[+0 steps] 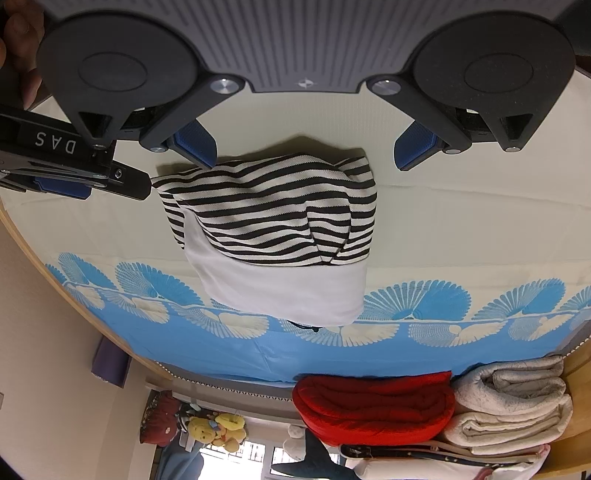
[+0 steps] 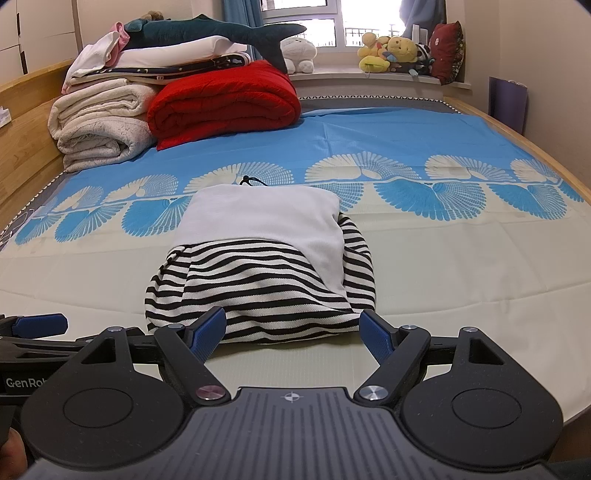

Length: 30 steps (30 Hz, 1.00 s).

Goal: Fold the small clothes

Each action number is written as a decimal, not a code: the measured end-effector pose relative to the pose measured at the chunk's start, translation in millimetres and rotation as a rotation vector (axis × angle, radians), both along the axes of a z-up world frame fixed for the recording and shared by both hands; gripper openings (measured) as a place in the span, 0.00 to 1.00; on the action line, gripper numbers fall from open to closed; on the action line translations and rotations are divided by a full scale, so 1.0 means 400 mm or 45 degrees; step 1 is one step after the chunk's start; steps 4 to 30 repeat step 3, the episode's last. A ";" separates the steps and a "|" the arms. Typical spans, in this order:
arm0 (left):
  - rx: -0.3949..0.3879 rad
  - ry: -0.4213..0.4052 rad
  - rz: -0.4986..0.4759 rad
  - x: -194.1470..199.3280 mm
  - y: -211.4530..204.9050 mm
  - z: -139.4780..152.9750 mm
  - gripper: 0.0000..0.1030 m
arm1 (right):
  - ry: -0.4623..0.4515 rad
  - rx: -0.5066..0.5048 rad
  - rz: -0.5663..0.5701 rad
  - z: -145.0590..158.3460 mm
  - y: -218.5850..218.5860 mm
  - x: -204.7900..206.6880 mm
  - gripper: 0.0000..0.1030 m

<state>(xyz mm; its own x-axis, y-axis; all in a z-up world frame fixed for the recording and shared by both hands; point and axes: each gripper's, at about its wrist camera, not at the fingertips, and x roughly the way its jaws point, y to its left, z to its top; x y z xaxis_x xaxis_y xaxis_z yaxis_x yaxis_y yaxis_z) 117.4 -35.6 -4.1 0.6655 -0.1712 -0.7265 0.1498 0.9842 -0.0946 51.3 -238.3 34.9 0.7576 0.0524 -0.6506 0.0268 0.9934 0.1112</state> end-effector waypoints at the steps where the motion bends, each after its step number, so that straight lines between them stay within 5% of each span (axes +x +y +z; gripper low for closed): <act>1: -0.001 0.002 -0.001 0.001 0.001 0.000 0.99 | 0.000 0.000 0.000 0.001 0.000 0.001 0.78; 30: 0.001 0.005 0.000 0.003 0.003 0.000 0.99 | 0.001 -0.002 0.000 -0.003 0.001 -0.002 0.77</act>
